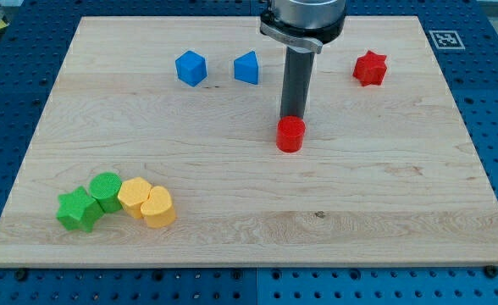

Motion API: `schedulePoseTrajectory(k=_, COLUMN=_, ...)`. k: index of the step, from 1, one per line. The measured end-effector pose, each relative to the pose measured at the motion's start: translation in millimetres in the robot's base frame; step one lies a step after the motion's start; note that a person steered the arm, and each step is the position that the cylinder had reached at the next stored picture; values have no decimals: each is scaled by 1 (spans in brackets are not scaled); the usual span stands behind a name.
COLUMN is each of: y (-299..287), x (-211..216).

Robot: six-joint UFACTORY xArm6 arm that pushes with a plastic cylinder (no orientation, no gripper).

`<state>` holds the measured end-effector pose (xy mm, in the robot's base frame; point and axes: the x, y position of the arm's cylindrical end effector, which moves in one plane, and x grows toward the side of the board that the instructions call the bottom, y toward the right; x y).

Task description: Slide the red circle to the bottom center

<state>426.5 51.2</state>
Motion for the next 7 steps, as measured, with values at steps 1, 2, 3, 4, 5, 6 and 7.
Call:
schedulePoseTrajectory(k=1, y=-13, x=2)
schedulePoseTrajectory(k=2, y=-19, x=7)
schedulePoseTrajectory(k=3, y=-19, x=9)
schedulePoseTrajectory(k=4, y=-19, x=1)
schedulePoseTrajectory(k=5, y=-15, x=1)
schedulePoseTrajectory(k=6, y=3, x=15)
schedulePoseTrajectory(k=7, y=17, x=35)
